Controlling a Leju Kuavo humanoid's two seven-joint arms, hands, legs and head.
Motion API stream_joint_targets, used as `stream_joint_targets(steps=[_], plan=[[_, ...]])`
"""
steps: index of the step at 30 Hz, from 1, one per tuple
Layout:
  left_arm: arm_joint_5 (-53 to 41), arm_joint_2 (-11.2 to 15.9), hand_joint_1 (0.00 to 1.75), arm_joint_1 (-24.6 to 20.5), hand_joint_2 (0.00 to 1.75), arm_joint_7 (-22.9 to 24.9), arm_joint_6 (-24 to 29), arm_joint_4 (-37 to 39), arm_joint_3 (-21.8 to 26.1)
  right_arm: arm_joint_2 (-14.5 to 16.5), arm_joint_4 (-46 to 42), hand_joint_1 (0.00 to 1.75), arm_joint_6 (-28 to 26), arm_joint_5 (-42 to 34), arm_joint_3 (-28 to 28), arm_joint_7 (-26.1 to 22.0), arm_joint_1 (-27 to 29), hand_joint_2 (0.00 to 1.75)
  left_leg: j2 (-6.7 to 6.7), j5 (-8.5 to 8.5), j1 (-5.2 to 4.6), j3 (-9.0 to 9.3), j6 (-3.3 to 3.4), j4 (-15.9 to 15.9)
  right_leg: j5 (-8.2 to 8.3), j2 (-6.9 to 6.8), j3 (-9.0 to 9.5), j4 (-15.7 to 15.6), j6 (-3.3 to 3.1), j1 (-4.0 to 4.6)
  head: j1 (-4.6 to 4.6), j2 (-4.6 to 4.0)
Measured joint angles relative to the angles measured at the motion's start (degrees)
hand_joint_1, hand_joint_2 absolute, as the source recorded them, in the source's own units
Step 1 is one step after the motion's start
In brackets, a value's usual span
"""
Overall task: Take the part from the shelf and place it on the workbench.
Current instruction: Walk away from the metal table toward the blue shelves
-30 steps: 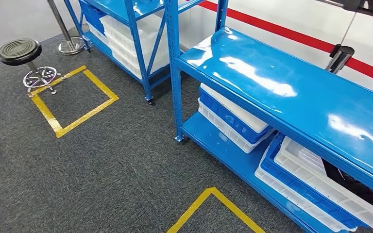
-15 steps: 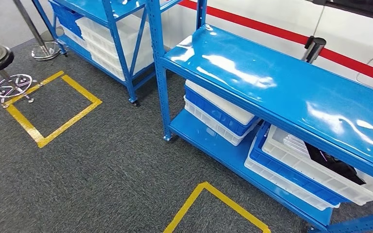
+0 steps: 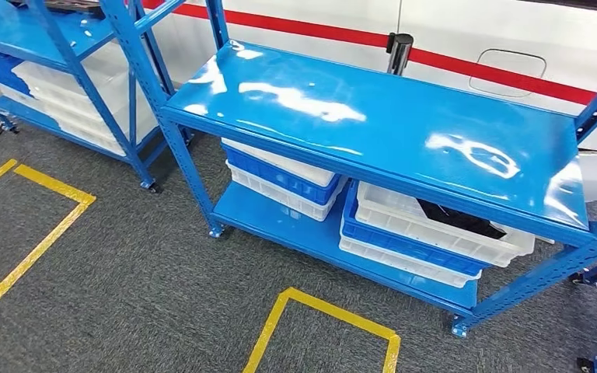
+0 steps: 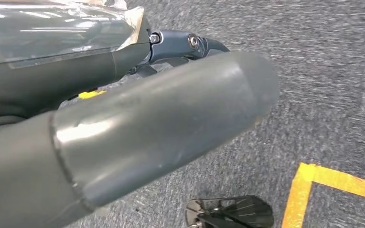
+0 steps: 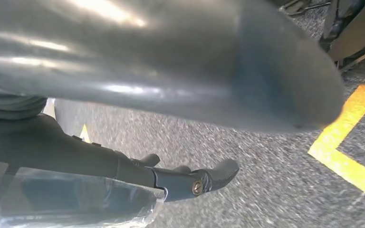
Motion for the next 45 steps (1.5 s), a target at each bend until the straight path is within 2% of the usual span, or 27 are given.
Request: stream_joint_targets(steps=[2, 3, 4, 6, 7, 9, 11, 13, 14, 15, 17, 19, 22, 23, 25, 26, 28, 29, 30, 32, 34, 37, 39, 41, 43, 44, 45], plan=[[-0.01, 0.00, 0.00, -0.01, 0.00, 0.02, 0.00, 0.00, -0.01, 0.03, 0.00, 0.00, -0.06, 0.02, 0.00, 0.00, -0.07, 0.00, -2.16, 4.34, 0.02, 3.04, 0.63, -7.79, -0.03, 1.57, 0.11, 0.09, 0.10, 0.20, 0.01, 0.00], [-0.02, 0.00, 0.00, -0.02, 0.00, 0.03, 0.00, 0.00, -0.01, 0.05, 0.00, 0.00, -0.11, 0.03, 0.00, 0.00, -0.15, 0.00, -3.02, 5.48, -0.03, 4.11, 0.84, -10.53, -0.03, 2.24, 0.00, 0.13, 0.24, 0.32, 0.02, 0.00], [-0.04, 0.00, 0.00, -0.04, 0.00, 0.07, 0.00, 0.00, -0.01, 0.07, 0.00, 0.00, -0.15, 0.07, 0.00, 0.00, -0.18, 0.00, -3.60, 5.85, -0.14, 4.61, 1.00, -11.90, 0.02, 2.79, -0.20, 0.12, 0.47, 0.38, 0.04, 0.00], [-0.07, -0.03, 0.00, -0.16, 0.00, 0.20, -0.01, 0.00, -0.01, 0.06, 0.00, 0.00, -0.20, 0.19, 0.00, 0.01, -0.08, 0.00, -2.69, 5.95, -0.45, 4.76, 1.38, -12.44, 0.23, 3.70, -0.79, -0.11, 1.23, 0.34, 0.05, 0.00], [-0.08, -0.10, 0.00, -0.24, 0.00, 0.26, -0.03, 0.00, 0.00, 0.01, 0.00, 0.00, -0.20, 0.25, 0.00, 0.01, 0.04, 0.00, -2.12, 6.23, -0.48, 4.91, 1.74, -12.83, 0.15, 3.22, -1.09, 0.16, 1.50, 0.31, 0.06, 0.00], [-0.12, -0.24, 0.00, -0.30, 0.00, 0.33, -0.07, -0.01, 0.00, -0.07, 0.00, 0.00, -0.21, 0.29, 0.00, 0.05, 0.06, 0.00, -0.75, 6.79, -0.38, 5.21, 2.56, -13.75, -1.49, 0.53, -2.71, 3.10, 1.49, 0.44, 0.31, 0.00], [-0.16, -0.29, 0.00, -0.20, 0.00, 0.43, -0.10, -0.01, 0.00, -0.10, 0.00, 0.00, -0.22, 0.29, 0.00, 0.08, -0.11, 0.00, 0.92, 6.91, -0.49, 5.19, 2.95, -14.01, -4.96, -2.22, -6.38, 10.36, 1.15, 0.30, 0.60, 0.00], [-0.21, -0.31, 0.00, -0.13, 0.00, 0.49, -0.12, 0.00, 0.00, -0.14, 0.00, 0.00, -0.22, 0.29, 0.00, 0.09, -0.11, 0.00, 2.69, 6.84, -0.59, 5.12, 2.93, -13.99, -7.01, -2.96, -9.19, 16.15, 1.60, 0.02, 0.69, 0.00], [-0.24, -0.33, 0.00, -0.13, 0.00, 0.50, -0.13, 0.00, 0.00, -0.18, 0.00, 0.00, -0.22, 0.29, 0.00, 0.12, -0.04, 0.00, 3.46, 6.79, -0.56, 5.13, 2.86, -13.96, -6.66, -3.17, -8.92, 15.93, 2.16, -0.13, 0.72, 0.00], [-0.25, -0.36, 0.00, -0.13, 0.00, 0.50, -0.15, 0.00, 0.00, -0.26, 0.00, 0.00, -0.22, 0.29, 0.00, 0.14, 0.04, 0.00, 4.17, 6.70, -0.51, 5.20, 2.72, -13.93, -5.49, -3.62, -7.36, 13.26, 2.82, -0.28, 0.75, 0.00], [-0.25, -0.42, 0.00, -0.14, 0.00, 0.50, -0.17, -0.01, 0.00, -0.40, 0.00, 0.00, -0.22, 0.30, 0.00, 0.17, 0.02, 0.00, 5.48, 6.36, -0.58, 5.49, 2.17, -13.74, -2.51, -6.09, -2.57, 4.74, 3.74, -0.46, 0.87, 0.00], [-0.25, -0.44, 0.00, -0.18, 0.00, 0.49, -0.18, -0.01, 0.00, -0.43, 0.00, 0.00, -0.22, 0.32, 0.00, 0.17, -0.21, 0.00, 6.61, 5.87, -0.84, 5.85, 1.36, -13.55, -0.88, -7.71, -0.06, -0.04, 3.26, -0.29, 0.82, 0.00], [-0.25, -0.45, 0.00, -0.50, 0.00, 0.48, -0.18, -0.02, 0.00, -0.46, 0.00, 0.00, -0.22, 0.33, 0.00, 0.17, -0.14, 0.00, 7.80, 5.39, -0.59, 6.55, 0.24, -13.55, -0.54, -6.12, -0.21, -0.39, 1.69, -0.23, 0.61, 0.00], [-0.25, -0.45, 0.00, -0.58, 0.00, 0.47, -0.18, -0.02, 0.00, -0.49, 0.00, 0.00, -0.22, 0.33, 0.00, 0.17, -0.09, 0.00, 6.99, 4.71, -0.36, 6.50, -0.09, -12.90, -0.44, -5.46, -0.05, -0.48, 1.28, -0.43, 0.54, 0.00], [-0.26, -0.46, 0.00, -0.57, 0.00, 0.46, -0.19, -0.01, -0.01, -0.49, 0.00, 0.00, -0.22, 0.33, -0.01, 0.17, -0.09, 0.00, 3.67, 1.68, 0.03, 5.07, -0.60, -8.80, -0.07, -4.28, 0.29, -0.61, 0.47, -0.90, 0.27, 0.00], [-0.26, -0.46, 0.00, -0.47, 0.00, 0.46, -0.19, -0.01, -0.01, -0.44, 0.00, 0.00, -0.22, 0.33, -0.01, 0.17, -0.11, 0.00, 1.96, -0.43, 0.08, 3.48, -0.72, -5.12, 0.01, -3.62, 0.25, -0.60, 0.26, -0.75, 0.13, 0.00], [-0.26, -0.45, 0.00, -0.21, 0.00, 0.47, -0.20, 0.00, -0.01, -0.27, 0.00, 0.00, -0.22, 0.34, -0.01, 0.17, -0.08, 0.00, 0.58, -2.94, 0.11, 0.31, -0.80, 1.34, 0.06, -2.06, 0.22, -0.55, 0.10, -0.46, 0.06, 0.00], [-0.26, -0.44, 0.00, -0.11, 0.00, 0.48, -0.20, 0.00, 0.00, -0.22, 0.00, 0.00, -0.22, 0.34, -0.01, 0.17, -0.05, 0.00, 0.39, -2.66, 0.11, -0.46, -0.74, 2.44, 0.06, -1.29, 0.26, -0.52, 0.10, -0.35, 0.04, 0.00], [-0.25, -0.44, 0.00, -0.07, 0.00, 0.48, -0.21, 0.00, 0.00, -0.20, 0.00, 0.00, -0.24, 0.36, -0.01, 0.17, -0.02, 0.00, 0.34, -1.27, 0.11, -0.19, -0.62, 1.30, 0.05, -0.70, 0.35, -0.51, 0.10, -0.30, 0.03, 0.00], [-0.25, -0.43, 0.00, -0.13, 0.00, 0.48, -0.24, 0.00, 0.00, -0.20, 0.00, 0.00, -0.35, 0.38, -0.01, 0.17, 0.00, 0.00, -0.12, 3.12, 0.10, 2.66, -0.16, -5.88, 0.02, 0.18, 0.57, -0.49, 0.12, -0.25, 0.01, 0.00], [-0.26, -0.43, 0.00, -0.28, 0.00, 0.48, -0.26, 0.00, -0.01, -0.18, 0.00, 0.00, -0.45, 0.40, 0.00, 0.17, -0.03, 0.00, -0.75, 5.62, -0.11, 4.92, 0.29, -11.70, -0.05, 0.80, 0.46, -0.43, 0.43, 0.07, 0.04, 0.00], [-0.25, -0.45, 0.00, -0.38, 0.00, 0.50, -0.27, 0.00, 0.00, -0.20, 0.00, 0.00, -0.49, 0.40, -0.01, 0.17, 0.08, 0.00, -0.73, 6.14, -0.62, 5.09, 1.22, -13.02, 0.01, 0.96, -0.20, -0.50, 1.57, 0.29, 0.07, 0.00], [-0.25, -0.50, 0.00, -0.38, 0.00, 0.50, -0.28, -0.01, 0.00, -0.25, 0.00, 0.00, -0.51, 0.40, -0.01, 0.17, 0.09, 0.00, -0.28, 6.79, -0.59, 5.24, 2.21, -13.82, -1.04, -0.53, -1.18, 1.17, 1.80, 0.37, 0.18, 0.00], [-0.25, -0.50, 0.00, -0.32, 0.00, 0.51, -0.28, -0.02, 0.01, -0.26, 0.00, 0.00, -0.52, 0.42, -0.01, 0.17, -0.03, 0.00, 0.38, 7.17, -0.59, 5.22, 2.76, -14.27, -4.29, -2.40, -3.99, 7.15, 1.27, 0.31, 0.43, 0.00], [-0.24, -0.48, 0.00, -0.25, 0.00, 0.53, -0.29, -0.01, 0.02, -0.25, 0.00, 0.00, -0.52, 0.42, -0.01, 0.17, -0.06, 0.00, 1.06, 7.21, -0.69, 5.01, 2.84, -14.23, -7.42, -2.90, -7.42, 14.49, 1.18, 0.20, 0.58, 0.00], [-0.24, -0.48, 0.00, -0.22, 0.00, 0.54, -0.31, -0.01, 0.01, -0.26, 0.00, 0.00, -0.52, 0.42, -0.02, 0.17, -0.01, 0.00, 1.35, 7.21, -0.72, 4.97, 2.83, -14.21, -7.81, -2.95, -8.00, 16.07, 1.54, 0.11, 0.59, 0.00], [-0.24, -0.49, 0.00, -0.22, 0.00, 0.55, -0.36, 0.00, 0.01, -0.31, 0.00, 0.00, -0.52, 0.43, -0.02, 0.17, 0.06, 0.00, 1.56, 7.22, -0.72, 4.97, 2.80, -14.18, -7.21, -3.03, -7.28, 15.17, 2.09, 0.03, 0.61, 0.00]])
